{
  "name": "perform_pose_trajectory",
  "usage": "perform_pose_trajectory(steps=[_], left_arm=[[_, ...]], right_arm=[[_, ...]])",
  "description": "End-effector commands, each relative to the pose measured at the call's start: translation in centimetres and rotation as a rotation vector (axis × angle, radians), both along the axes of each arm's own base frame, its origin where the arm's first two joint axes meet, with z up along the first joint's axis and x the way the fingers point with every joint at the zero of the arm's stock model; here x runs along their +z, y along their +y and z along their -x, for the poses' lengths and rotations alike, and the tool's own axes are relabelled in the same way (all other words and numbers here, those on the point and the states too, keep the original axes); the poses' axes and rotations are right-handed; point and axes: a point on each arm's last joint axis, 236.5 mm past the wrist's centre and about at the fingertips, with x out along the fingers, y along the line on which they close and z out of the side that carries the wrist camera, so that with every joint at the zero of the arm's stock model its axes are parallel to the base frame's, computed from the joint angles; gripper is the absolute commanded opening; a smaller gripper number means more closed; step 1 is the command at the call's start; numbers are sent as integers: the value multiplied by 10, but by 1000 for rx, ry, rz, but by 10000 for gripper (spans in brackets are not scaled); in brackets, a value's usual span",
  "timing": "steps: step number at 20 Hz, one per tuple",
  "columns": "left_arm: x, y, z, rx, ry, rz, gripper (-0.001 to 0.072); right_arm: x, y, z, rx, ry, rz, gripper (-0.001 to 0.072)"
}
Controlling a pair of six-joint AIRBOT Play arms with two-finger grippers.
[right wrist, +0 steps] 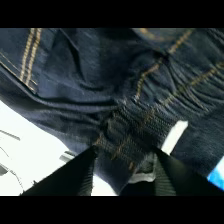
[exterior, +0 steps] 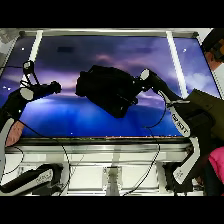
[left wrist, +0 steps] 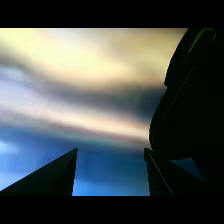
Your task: Fold the clothes and pants, and hang the long-sleeved shirts on hangers.
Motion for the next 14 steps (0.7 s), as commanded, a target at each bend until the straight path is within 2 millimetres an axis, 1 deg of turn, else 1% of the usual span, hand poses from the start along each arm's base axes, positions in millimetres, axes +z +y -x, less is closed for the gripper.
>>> perform_pose_trajectory(steps=[1,2,3,4,5,6,7,8,9,10,12,13,14], left_arm=[[-6,0,-1,0,13,1,477],[-13,0,-1,0,27,2,475],[-20,0,-1,1,43,4,440],[-27,-1,-2,4,57,12,377],[-32,-1,-3,5,63,19,348],[-36,-2,-6,-15,62,9,348],[-39,-2,-10,-5,66,33,333],[-40,-5,-14,15,69,86,270],[-42,-11,-20,23,73,142,151],[-42,-19,-25,7,81,190,145],[-42,-37,-30,-89,129,286,145],[-37,-43,-34,-146,136,323,145],[-33,-41,-39,-179,136,337,145]], right_arm=[[0,16,1,-3,-21,0,249],[-1,20,4,8,-22,1,198],[-1,21,5,17,-24,3,27],[0,20,6,24,-30,11,32],[1,13,4,33,-54,37,32],[4,2,-2,41,-91,77,32],[10,-11,-6,48,-122,113,32],[18,-23,-8,68,-148,133,31],[26,-34,-8,92,-163,133,32],[33,-43,-7,108,-165,131,32],[41,-61,-2,136,-145,127,32],[43,-67,0,148,-141,123,32],[44,-71,1,155,-137,122,32]])
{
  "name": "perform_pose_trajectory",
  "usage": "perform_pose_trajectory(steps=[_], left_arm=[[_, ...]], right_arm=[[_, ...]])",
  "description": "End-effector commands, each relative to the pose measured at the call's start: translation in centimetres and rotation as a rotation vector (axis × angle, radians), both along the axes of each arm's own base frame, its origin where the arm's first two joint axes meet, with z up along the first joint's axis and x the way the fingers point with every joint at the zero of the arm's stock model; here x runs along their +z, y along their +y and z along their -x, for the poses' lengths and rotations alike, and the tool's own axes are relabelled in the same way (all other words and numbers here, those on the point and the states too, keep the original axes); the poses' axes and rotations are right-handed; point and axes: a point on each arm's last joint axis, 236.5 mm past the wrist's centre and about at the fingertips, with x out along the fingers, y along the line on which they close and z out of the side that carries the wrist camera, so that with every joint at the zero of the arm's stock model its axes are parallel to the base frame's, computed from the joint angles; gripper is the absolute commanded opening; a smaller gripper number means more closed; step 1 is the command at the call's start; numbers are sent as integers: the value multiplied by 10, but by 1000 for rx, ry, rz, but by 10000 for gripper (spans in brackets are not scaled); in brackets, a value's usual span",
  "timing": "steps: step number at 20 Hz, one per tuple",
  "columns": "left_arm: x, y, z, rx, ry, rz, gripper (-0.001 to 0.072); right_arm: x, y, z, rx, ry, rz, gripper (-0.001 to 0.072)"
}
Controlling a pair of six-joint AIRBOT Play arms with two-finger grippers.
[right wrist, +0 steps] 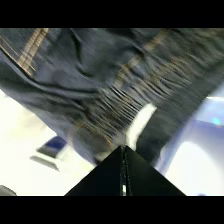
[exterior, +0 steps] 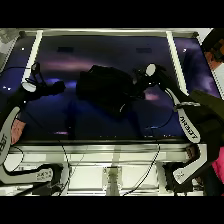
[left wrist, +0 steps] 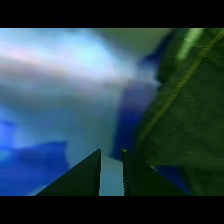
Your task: Fold the clothes and pants, and hang the long-sleeved shirts on hangers.
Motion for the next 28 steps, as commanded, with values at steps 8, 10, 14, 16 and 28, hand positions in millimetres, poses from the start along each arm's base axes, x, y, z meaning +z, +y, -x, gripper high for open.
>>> perform_pose_trajectory(steps=[8,10,14,16,28], left_arm=[[-8,11,2,-232,182,325,49],[-8,11,3,-232,183,326,49],[-8,9,3,-236,184,325,115],[-8,9,3,-237,184,326,310],[-8,7,3,-240,184,325,438]], right_arm=[[11,-18,6,85,-11,-19,32],[12,-14,6,82,-6,-34,32],[14,16,17,78,69,-153,34],[-1,29,25,103,101,-145,288],[-35,63,-15,-99,19,-136,379]])
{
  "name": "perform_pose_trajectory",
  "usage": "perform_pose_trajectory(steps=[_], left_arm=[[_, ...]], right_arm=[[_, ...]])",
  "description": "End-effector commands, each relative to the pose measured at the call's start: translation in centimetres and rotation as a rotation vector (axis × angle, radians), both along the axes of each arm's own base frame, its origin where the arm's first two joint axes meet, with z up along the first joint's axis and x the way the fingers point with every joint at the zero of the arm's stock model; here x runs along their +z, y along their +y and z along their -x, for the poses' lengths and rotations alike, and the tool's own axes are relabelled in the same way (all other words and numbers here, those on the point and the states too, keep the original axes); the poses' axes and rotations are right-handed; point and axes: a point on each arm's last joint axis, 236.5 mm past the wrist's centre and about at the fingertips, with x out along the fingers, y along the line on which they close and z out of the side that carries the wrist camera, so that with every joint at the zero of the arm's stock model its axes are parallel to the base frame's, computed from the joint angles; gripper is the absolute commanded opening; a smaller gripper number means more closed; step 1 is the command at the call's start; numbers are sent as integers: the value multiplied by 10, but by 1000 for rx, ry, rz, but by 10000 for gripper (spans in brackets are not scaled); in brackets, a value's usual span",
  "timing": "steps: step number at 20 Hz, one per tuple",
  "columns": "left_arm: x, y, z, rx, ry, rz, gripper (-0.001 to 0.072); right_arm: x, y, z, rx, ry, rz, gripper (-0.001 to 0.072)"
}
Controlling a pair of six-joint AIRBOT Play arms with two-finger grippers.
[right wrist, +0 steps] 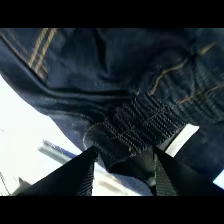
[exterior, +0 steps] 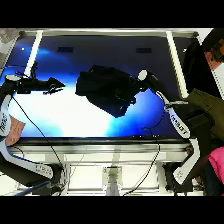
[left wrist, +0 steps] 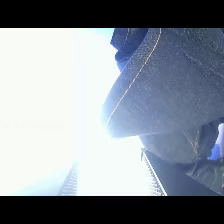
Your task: Fold the clothes and pants, and hang the long-sleeved shirts on hangers.
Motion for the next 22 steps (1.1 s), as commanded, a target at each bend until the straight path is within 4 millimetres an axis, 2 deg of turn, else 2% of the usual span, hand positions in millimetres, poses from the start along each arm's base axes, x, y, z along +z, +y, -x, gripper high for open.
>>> perform_pose_trajectory(steps=[1,3,6,10,11,12,19,20,21,22], left_arm=[[0,0,0,-1,-1,0,438],[0,0,0,-1,-1,0,438],[0,0,0,-1,0,0,437],[0,0,0,-2,0,-1,437],[0,0,0,-1,-1,0,437],[0,0,0,-1,-1,0,438],[0,0,0,-1,-1,0,437],[0,0,-1,-1,-1,-1,437],[0,-1,-2,1,-5,-4,437],[-1,-1,-6,12,-14,-13,437]], right_arm=[[-1,7,-18,-78,-37,-17,379],[1,12,-17,-84,-33,-29,379],[1,9,0,-39,15,-13,379],[8,10,-22,-152,-26,-9,394],[9,11,-27,-201,-14,-12,468],[9,13,-29,-234,-5,-14,483],[7,41,-25,-298,9,-19,479],[7,43,-24,-293,5,-18,431],[6,43,-23,-287,-3,-10,305],[4,41,-24,-283,-10,0,138]])
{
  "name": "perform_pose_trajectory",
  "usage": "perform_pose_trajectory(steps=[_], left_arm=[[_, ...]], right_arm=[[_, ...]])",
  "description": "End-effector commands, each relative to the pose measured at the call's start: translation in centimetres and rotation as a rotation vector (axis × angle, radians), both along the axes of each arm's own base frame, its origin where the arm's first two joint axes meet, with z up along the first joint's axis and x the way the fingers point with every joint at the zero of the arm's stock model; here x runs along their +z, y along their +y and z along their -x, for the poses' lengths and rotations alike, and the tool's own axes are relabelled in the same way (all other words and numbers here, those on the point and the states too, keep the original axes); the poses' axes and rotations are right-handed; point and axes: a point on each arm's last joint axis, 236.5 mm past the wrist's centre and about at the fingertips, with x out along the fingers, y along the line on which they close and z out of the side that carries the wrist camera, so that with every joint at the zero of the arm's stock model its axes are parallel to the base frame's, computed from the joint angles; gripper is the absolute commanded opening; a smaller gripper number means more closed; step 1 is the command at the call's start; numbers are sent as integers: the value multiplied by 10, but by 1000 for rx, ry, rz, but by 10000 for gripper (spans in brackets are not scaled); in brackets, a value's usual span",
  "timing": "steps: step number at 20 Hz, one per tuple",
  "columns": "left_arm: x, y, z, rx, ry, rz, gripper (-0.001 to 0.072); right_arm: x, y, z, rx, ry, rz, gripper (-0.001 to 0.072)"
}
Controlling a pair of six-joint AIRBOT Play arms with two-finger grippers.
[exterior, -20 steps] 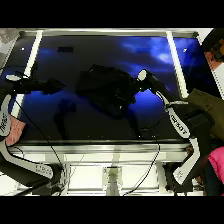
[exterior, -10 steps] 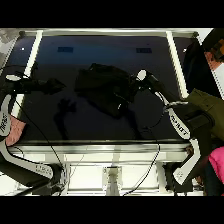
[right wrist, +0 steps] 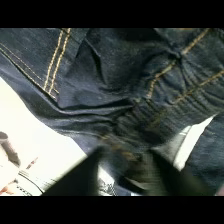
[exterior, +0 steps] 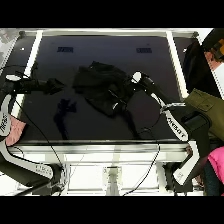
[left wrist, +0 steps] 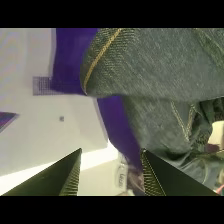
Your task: Fold the clothes and pants, and hang the long-sleeved shirts on hangers.
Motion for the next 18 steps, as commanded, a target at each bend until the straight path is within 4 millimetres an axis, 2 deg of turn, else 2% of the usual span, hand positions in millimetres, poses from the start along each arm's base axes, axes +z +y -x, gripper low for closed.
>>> perform_pose_trajectory(steps=[1,4,6,8,12,14,18], left_arm=[[-2,2,-12,34,-32,-30,437],[-2,5,-40,111,-111,-101,438],[-1,3,-52,123,-160,-140,438],[-3,-12,-46,69,-155,-132,436],[-17,-40,-18,-134,-139,-109,436],[-21,-51,-6,-232,-157,-87,436],[-15,-75,6,-337,-209,40,435]], right_arm=[[-3,1,0,-3,-11,25,32],[-5,-21,0,47,-52,126,32],[-2,-50,6,102,-60,232,31],[5,-77,8,164,-74,289,31],[13,-114,12,234,-47,289,31],[14,-123,13,254,-38,279,31],[18,-118,16,319,-59,232,31]])
